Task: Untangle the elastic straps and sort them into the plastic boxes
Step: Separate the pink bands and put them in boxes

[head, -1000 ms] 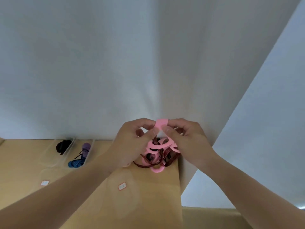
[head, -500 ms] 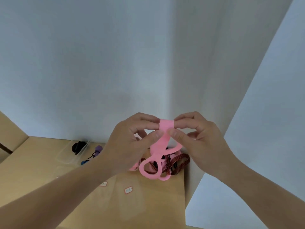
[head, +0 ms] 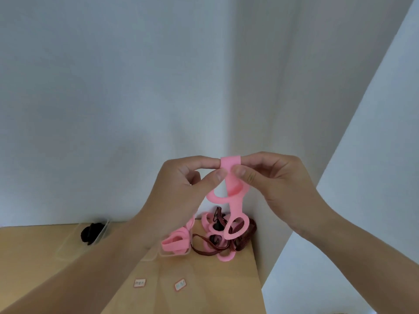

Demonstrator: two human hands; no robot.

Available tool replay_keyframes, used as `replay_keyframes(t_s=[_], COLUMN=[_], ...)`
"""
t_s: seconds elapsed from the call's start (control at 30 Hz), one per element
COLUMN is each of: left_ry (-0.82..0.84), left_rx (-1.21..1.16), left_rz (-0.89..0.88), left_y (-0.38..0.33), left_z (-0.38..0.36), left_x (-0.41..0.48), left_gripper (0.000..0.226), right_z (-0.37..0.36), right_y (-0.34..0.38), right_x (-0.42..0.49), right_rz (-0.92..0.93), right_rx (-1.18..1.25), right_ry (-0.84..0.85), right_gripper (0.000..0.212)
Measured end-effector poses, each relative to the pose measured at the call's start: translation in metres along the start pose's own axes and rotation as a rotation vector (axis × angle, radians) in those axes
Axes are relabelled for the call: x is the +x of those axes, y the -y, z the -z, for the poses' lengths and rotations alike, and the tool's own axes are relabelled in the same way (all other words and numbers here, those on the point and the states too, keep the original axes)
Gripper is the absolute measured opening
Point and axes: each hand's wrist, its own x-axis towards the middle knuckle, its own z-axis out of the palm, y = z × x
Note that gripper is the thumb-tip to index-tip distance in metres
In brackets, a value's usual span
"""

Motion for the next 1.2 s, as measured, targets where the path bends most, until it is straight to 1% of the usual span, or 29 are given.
replay_keyframes(t_s=[0.2,0.37,0.47,0.6,0.77,0.97,1.2], left_ry=[0.052,0.057,0.081,0.109,0.100,0.119,0.136], left_rx=[0.008,-0.010,-0.071,-0.158,-0.180,-0.194,-0.233], left_rz=[-0.068,-0.115,-0.105,-0.098,-0.108,-0.082,-0.055], left_y=[-0.002,-0.006,-0.005,-0.005,-0.004,0.002,0.012], left_z=[0.024,0.043,0.053,0.067,0.082,0.100,0.121], left_x=[0.015,0.025,0.028,0.029,0.027,0.023,0.008], left_gripper=[0.013,0.012,0.012,0.014,0.014,0.012,0.010], right_z=[-0.018,-0.038,-0.051,-0.063,-0.081,-0.100,-0.126], right_y=[0.014,0.026,0.028,0.035,0.042,0.041,0.034], right_x=[0.006,0.015,0.018,0.020,0.021,0.016,0.009], right_rz=[0.035,0.030,0.015,0.030,0.046,-0.007,0.019], right_rx=[-0.035,-0.079,-0.099,-0.092,-0.126,-0.126,-0.182], right_ry=[-0.040,-0.095,-0.113,-0.150,-0.195,-0.204,-0.178], right_gripper=[0.008,0.002,0.008,0.009,0.015,0.023,0.012])
